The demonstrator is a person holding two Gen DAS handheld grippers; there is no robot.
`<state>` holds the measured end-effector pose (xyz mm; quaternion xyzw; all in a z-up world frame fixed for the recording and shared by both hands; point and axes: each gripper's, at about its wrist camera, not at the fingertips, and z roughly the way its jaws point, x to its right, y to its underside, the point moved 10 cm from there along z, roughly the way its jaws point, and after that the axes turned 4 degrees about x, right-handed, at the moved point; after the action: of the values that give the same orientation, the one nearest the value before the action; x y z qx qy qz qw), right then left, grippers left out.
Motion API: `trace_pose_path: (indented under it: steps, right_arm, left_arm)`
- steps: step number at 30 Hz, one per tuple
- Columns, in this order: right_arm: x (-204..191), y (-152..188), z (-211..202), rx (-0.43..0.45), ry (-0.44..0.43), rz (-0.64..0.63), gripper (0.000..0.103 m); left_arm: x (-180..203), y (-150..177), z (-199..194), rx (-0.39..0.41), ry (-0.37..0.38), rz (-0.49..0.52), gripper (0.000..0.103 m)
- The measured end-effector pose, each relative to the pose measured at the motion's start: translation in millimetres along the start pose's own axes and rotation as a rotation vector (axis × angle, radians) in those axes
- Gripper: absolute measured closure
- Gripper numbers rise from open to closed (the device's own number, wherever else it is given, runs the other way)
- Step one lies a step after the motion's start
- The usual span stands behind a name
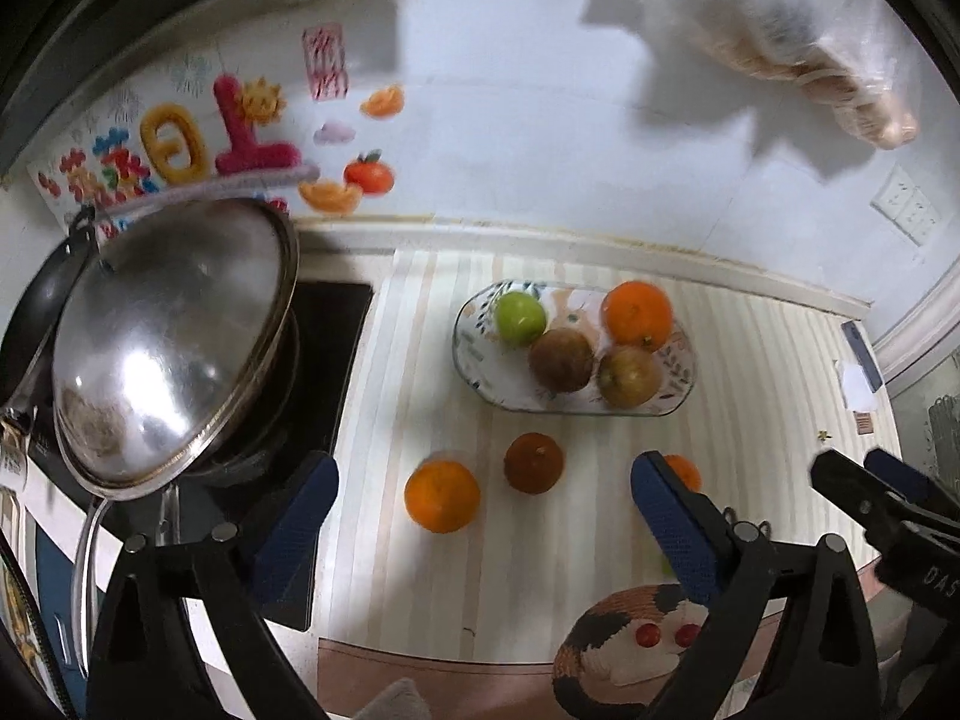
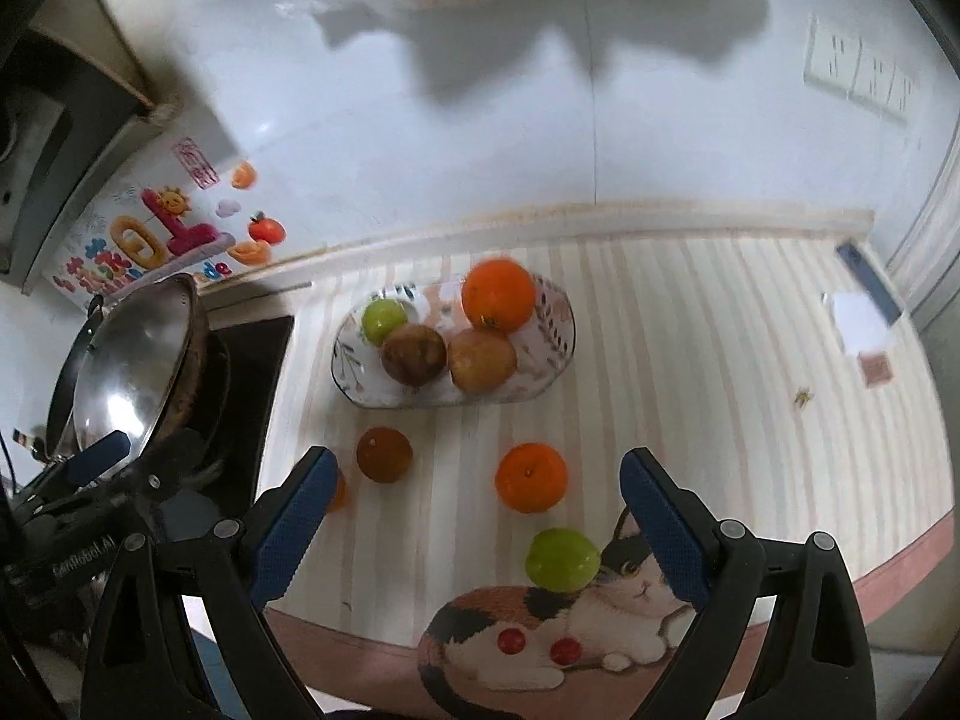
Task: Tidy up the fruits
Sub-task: 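Lift both open tools away from the plate, then grasp an orange with the left tool while the right tool grasps a tangerine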
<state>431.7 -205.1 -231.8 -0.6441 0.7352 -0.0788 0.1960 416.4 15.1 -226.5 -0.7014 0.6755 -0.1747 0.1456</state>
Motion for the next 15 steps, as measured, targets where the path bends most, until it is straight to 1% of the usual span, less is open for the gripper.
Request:
trace_pose_path:
  steps: [2,7,8,10,15]
  right_arm:
    - [12.3,8.0,15.5,-0.029,-0.016,0.040,0.006]
    - [37.7,32.0,65.1,-0.121,-0.055,0.134,0.007]
    - [42.8,37.8,78.0,-0.147,-0.056,0.151,0.009]
    - [47.4,46.6,97.2,-0.192,-0.068,0.168,0.020]
    - [54.4,60.2,143.3,-0.267,-0.052,0.178,0.021]
  left_arm:
    - [-7.7,8.1,18.0,-0.049,0.006,-0.016,0.003]
    - [-25.5,30.0,66.7,-0.173,-0.024,-0.034,0.003]
    - [-27.4,35.7,77.5,-0.203,-0.032,-0.032,0.003]
    - [-30.0,45.0,98.1,-0.253,-0.046,-0.032,0.003]
    - [-29.8,67.1,141.1,-0.349,-0.078,-0.015,0.003]
